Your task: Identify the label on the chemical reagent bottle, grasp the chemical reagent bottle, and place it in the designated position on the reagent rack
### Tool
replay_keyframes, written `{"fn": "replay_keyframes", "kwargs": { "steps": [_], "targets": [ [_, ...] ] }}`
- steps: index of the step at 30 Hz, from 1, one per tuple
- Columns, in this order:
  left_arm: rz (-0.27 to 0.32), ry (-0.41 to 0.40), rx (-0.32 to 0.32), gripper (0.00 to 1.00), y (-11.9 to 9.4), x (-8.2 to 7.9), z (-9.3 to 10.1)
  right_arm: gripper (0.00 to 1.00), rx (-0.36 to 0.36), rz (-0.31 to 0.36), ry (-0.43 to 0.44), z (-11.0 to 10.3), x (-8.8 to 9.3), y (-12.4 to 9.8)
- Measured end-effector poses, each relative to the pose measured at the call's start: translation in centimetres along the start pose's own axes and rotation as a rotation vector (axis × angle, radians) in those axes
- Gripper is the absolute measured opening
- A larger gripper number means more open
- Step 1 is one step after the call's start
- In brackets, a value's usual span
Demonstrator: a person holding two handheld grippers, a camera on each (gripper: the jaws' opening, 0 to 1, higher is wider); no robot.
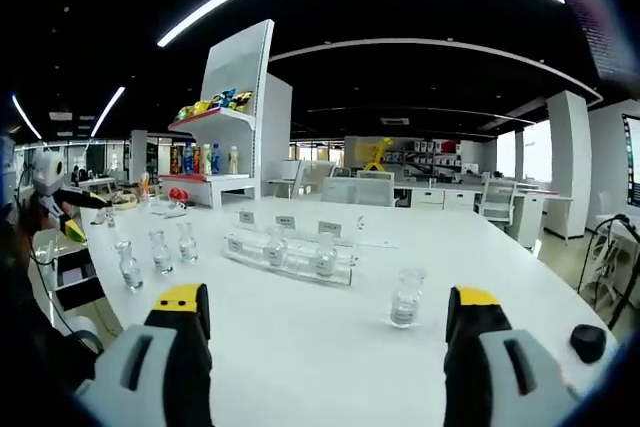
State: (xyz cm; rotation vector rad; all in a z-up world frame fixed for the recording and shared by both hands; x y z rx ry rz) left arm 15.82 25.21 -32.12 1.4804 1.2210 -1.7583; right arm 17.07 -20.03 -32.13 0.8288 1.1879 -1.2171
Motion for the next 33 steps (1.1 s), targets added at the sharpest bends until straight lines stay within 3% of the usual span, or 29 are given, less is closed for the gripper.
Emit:
{"fn": "replay_keyframes", "kwargs": {
  "steps": [12, 33],
  "targets": [
    [-0.004, 0.004, 0.014, 0.89, 0.3, 0.3, 0.5, 0.94, 0.028, -0.055, 0.035, 1.9, 1.6, -4.2],
    [0.0, 0.015, 0.005, 0.89, 0.0, 0.0, 0.5, 0.95, -0.006, -0.085, 0.021, 1.0, 1.7, -4.5]
  ]
}}
Point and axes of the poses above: the point that each gripper's makers call its tool centre point, and the gripper's own axes: y roughly forward along the fingers, z roughly to its right, x roughly out of its underside, the point moved 3 cm from there along -y, roughly backward along the fingers, and after that the axes turned 11 degrees about -y, right-handed, at the moved point
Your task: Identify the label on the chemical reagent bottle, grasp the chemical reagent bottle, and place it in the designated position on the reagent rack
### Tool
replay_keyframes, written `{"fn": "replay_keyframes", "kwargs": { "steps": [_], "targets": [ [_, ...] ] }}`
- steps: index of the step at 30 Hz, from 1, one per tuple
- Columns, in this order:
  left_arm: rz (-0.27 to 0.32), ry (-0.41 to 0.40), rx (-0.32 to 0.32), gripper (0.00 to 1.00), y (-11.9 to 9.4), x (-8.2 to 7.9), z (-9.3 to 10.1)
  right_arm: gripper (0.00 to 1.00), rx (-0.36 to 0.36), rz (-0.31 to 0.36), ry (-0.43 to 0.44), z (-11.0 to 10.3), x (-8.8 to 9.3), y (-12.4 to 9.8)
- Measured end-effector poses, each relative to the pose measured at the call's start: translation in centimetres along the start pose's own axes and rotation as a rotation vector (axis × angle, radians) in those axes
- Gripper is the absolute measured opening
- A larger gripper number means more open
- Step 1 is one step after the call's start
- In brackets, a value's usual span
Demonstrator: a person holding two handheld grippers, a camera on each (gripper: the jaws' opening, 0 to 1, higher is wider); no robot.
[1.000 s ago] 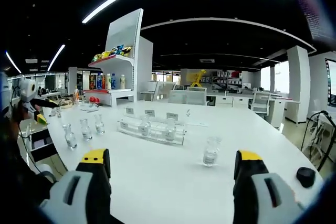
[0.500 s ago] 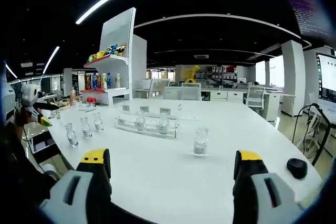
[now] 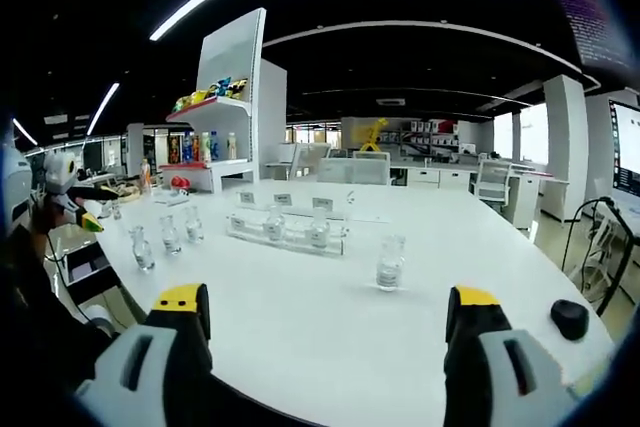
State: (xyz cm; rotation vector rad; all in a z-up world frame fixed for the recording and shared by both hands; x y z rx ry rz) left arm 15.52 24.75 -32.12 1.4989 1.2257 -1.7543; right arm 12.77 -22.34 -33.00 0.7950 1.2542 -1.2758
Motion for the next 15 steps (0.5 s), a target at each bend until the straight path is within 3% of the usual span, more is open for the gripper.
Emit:
{"fn": "replay_keyframes", "kwargs": {
  "steps": [15],
  "targets": [
    [0.002, 0.006, -0.003, 0.89, -0.1, -0.25, 0.12, 0.94, -0.02, 0.002, 0.023, 0.08, 0.19, -0.16]
  ]
}}
Point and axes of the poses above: the point that each gripper's makers call its tool centre point, and the gripper's own axes: y roughly forward along the fingers, z roughly to its right, x roughly out of its underside, the point moved 3 cm from there along -y, roughly backward along the fingers, and after that the axes turned 11 degrees about -y, right-handed, at the moved point
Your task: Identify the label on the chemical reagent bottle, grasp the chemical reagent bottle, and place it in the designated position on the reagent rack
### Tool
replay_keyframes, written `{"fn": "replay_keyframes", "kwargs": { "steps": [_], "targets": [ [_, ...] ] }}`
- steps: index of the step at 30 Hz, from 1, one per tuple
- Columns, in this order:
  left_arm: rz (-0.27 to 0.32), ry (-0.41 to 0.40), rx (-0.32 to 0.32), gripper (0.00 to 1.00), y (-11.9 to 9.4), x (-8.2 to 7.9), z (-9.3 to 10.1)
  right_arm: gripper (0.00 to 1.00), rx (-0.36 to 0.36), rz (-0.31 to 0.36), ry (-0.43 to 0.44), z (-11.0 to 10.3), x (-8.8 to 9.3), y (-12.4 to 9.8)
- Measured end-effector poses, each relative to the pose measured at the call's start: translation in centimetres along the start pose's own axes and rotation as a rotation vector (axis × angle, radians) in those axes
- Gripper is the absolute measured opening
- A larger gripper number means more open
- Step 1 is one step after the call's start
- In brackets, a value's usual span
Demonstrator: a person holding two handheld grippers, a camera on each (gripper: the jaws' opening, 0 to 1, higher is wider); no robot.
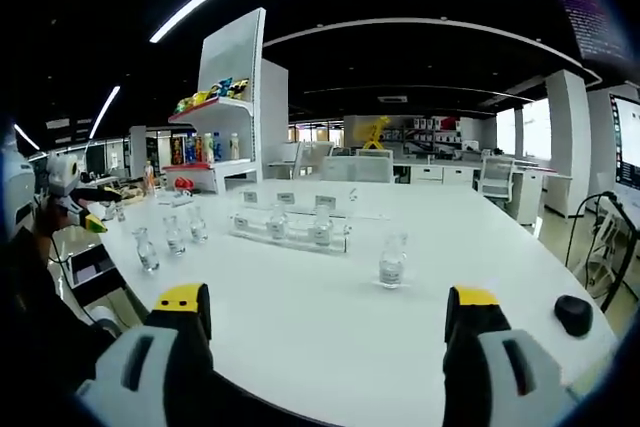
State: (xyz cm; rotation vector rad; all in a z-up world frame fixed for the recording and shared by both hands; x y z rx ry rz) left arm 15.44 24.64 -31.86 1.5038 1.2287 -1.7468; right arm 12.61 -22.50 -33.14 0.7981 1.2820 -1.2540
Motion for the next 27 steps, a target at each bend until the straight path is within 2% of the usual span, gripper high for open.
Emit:
{"fn": "replay_keyframes", "kwargs": {
  "steps": [27],
  "targets": [
    [0.001, 0.007, -0.002, 0.89, -0.17, -0.03, 0.13, 0.92, 0.007, -0.021, -0.022, 0.08, 0.36, -0.2]
  ]
}}
Point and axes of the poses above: the point that each gripper's makers call its tool centre point, and the gripper's own axes: y roughly forward along the fingers, z roughly to its right, x roughly out of its underside, the point moved 3 cm from there along -y, roughly backward along the fingers, and after that the axes turned 11 degrees about -y, right-handed, at the moved point
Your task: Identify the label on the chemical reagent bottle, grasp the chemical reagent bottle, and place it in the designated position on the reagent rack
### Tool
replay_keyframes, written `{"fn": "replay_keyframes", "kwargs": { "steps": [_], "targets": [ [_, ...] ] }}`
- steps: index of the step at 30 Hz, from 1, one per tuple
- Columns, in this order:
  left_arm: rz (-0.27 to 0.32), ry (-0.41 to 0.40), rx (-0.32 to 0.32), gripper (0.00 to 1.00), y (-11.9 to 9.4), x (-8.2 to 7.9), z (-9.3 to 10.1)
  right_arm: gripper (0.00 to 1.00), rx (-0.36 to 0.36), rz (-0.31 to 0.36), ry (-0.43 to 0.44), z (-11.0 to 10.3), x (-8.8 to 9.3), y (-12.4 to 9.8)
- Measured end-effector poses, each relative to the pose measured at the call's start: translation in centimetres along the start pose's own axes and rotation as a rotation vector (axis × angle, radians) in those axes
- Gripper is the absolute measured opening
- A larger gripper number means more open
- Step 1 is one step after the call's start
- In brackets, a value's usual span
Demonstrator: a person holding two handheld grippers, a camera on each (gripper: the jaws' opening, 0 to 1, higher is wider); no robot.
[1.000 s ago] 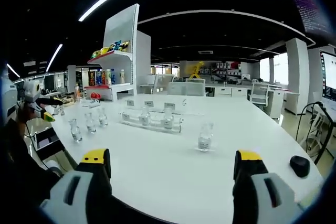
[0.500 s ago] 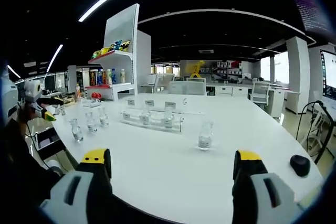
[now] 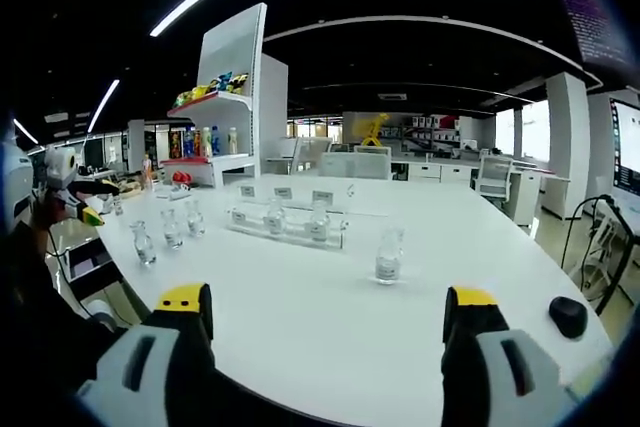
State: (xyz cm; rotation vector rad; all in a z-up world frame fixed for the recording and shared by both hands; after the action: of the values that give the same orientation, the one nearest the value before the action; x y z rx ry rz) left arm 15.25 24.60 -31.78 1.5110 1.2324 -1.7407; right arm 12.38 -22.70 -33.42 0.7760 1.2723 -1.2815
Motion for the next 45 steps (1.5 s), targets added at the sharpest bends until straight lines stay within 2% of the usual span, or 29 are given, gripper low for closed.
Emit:
{"fn": "replay_keyframes", "kwargs": {
  "steps": [20, 32, 45],
  "targets": [
    [0.003, 0.007, -0.001, 0.89, -0.1, -0.3, 0.1, 0.92, 0.011, -0.007, -0.014, 0.4, 0.0, -0.1],
    [-0.001, 0.007, -0.002, 0.89, 0.0, -0.2, 0.0, 0.92, 0.035, -0.042, -0.031, 0.9, 0.9, 0.2],
    [-0.001, 0.007, -0.003, 0.89, 0.0, -0.2, 0.0, 0.92, 0.036, -0.029, -0.015, 1.3, 0.7, -0.2]
  ]
}}
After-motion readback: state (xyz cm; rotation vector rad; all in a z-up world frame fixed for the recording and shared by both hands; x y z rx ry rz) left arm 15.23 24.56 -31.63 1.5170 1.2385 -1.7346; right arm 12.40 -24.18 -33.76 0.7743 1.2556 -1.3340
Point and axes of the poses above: the point that each gripper's makers call its tool centre point, and the gripper's own axes: y roughly forward along the fingers, z roughly to its right, x roughly out of its underside, the point moved 3 cm from there along -y, roughly backward along the fingers, and after that the axes turned 11 degrees about -y, right-handed, at the moved point
